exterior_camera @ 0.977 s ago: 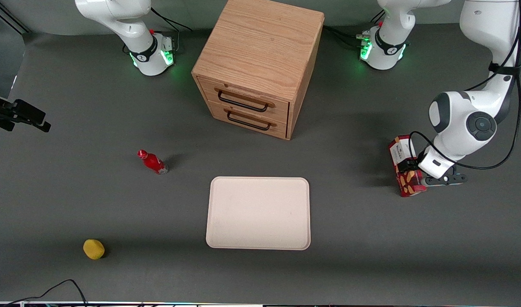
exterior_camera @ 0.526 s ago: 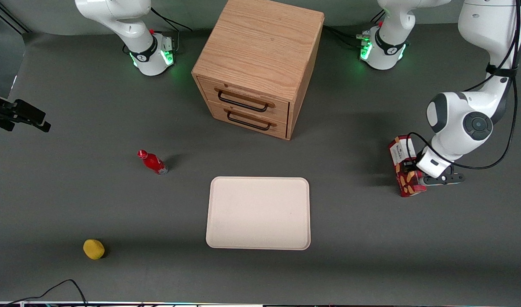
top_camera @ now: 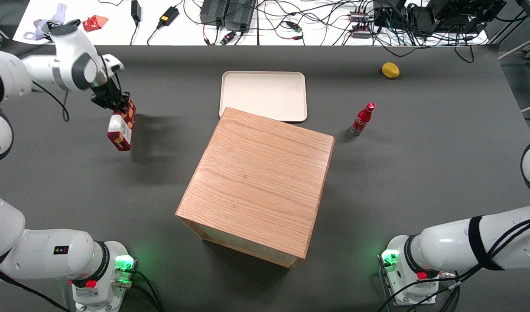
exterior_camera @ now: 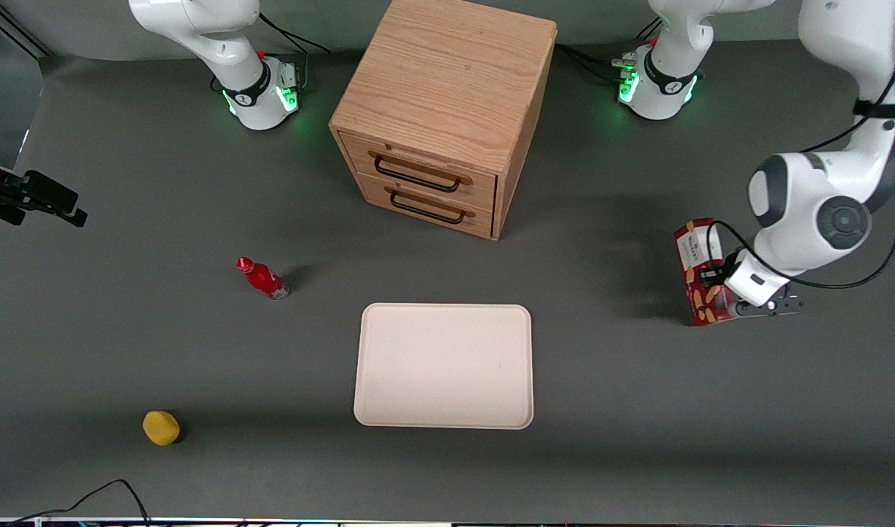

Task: Place red cookie box on tray
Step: 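Close the left gripper on the box end and lift it upright, then carry the held box over to the cream tray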

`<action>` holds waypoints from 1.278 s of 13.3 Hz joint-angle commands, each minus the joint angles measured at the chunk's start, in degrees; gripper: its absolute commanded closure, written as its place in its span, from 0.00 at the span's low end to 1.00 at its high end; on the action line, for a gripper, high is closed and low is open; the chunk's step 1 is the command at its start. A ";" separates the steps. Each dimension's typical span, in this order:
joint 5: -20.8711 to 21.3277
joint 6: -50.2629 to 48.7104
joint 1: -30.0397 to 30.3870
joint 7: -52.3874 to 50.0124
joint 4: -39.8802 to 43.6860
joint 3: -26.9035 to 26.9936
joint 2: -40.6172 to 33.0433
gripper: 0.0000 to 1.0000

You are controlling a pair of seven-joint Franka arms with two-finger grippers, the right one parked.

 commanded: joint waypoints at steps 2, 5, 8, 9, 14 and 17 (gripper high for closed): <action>-1.50 -24.37 -0.70 -2.54 13.53 -0.41 -4.69 1.00; -1.59 -38.54 -0.87 -3.77 25.59 -1.64 -5.04 1.00; -1.59 -45.34 -2.98 -8.15 34.22 -3.56 -4.87 1.00; -1.67 -45.44 -3.33 -11.82 35.11 -5.66 -4.69 1.00; -1.76 -39.66 -4.91 -38.52 43.97 -20.25 5.57 1.00; -1.59 -30.01 -10.17 -47.44 47.24 -21.50 12.08 1.00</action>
